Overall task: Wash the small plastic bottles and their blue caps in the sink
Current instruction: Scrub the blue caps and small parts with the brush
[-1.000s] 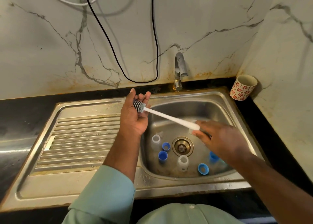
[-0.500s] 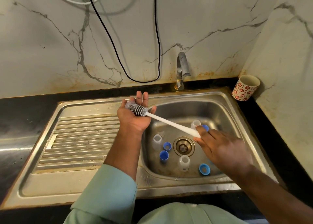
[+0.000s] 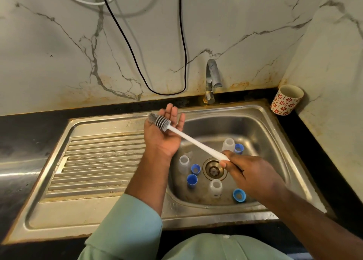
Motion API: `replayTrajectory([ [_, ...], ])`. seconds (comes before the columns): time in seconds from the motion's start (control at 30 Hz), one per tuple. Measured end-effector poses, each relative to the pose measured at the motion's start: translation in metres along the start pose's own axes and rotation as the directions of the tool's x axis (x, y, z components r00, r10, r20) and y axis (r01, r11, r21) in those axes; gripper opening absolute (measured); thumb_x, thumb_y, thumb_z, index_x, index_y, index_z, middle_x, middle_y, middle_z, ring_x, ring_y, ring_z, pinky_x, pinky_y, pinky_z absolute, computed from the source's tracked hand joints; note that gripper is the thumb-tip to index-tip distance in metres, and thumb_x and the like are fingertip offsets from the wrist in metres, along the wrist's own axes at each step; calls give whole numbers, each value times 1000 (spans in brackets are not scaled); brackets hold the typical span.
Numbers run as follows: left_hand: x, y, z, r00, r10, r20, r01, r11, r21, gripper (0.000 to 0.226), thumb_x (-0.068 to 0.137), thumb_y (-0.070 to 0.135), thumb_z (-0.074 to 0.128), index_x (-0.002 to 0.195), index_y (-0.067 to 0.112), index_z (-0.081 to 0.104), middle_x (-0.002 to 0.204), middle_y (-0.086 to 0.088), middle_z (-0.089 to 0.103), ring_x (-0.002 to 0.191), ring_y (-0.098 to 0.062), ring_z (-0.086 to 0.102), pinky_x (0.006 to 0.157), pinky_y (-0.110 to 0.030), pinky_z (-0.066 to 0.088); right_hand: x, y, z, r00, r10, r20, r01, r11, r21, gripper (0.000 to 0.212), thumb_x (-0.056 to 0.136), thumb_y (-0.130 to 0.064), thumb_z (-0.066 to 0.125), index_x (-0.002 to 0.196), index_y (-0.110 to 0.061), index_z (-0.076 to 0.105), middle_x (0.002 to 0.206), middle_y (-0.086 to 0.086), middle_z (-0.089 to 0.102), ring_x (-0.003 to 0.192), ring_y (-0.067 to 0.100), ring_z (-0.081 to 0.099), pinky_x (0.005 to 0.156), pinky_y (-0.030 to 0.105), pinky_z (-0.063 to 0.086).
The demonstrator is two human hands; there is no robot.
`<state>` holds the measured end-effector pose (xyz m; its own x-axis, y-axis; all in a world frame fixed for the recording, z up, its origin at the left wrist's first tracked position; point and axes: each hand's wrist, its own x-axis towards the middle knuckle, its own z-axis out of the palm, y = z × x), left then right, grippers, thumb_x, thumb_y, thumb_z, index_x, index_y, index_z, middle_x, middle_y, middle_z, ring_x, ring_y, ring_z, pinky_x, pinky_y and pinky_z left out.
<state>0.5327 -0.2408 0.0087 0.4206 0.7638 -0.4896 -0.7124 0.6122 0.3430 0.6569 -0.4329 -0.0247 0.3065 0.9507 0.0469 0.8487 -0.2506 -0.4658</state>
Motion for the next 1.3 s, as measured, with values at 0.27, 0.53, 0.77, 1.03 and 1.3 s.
replayTrajectory([
  [0.27, -3, 0, 2, 999, 22, 47, -25, 998, 49, 40, 105, 39, 35, 106, 13, 64, 95, -8, 76, 84, -23, 75, 83, -44, 55, -3, -2, 0, 997, 78, 17, -80, 989, 125, 34, 96, -50, 42, 110, -29, 64, 60, -9, 54, 58, 1, 56, 47, 16, 39],
  [0.53, -6, -4, 3, 998, 12, 68, -17, 997, 72, 39, 103, 42, 39, 107, 13, 65, 99, -9, 75, 88, -24, 75, 88, -45, 54, 0, -3, -5, 995, 98, 19, -100, 979, 176, 37, 94, -52, 40, 103, -26, 64, 60, -6, 56, 55, 5, 55, 48, 17, 41],
  [0.77, -8, -4, 1, 999, 17, 42, -18, 999, 29, 34, 103, 36, 40, 108, 12, 64, 99, -9, 76, 87, -24, 75, 84, -45, 55, -5, -6, -8, 992, 108, 60, -115, 986, 123, 32, 97, -50, 41, 104, -28, 62, 61, -8, 54, 52, 5, 53, 48, 17, 39],
  [1.03, -6, -3, 1, 999, 32, 26, -33, 999, 17, 40, 104, 32, 36, 122, 7, 61, 106, -15, 74, 95, -29, 71, 87, -45, 53, -5, -1, -11, 984, 168, 62, -176, 972, 154, 33, 97, -51, 42, 110, -30, 64, 62, -8, 57, 55, 5, 56, 50, 19, 44],
  [1.3, -5, -2, -5, 1000, 27, 14, -27, 1000, -8, 41, 106, 34, 33, 121, 8, 61, 103, -15, 74, 99, -30, 69, 95, -46, 49, -10, 0, -5, 990, 136, 39, -140, 983, 116, 36, 95, -53, 39, 108, -29, 62, 61, -8, 55, 54, 6, 54, 52, 21, 44],
])
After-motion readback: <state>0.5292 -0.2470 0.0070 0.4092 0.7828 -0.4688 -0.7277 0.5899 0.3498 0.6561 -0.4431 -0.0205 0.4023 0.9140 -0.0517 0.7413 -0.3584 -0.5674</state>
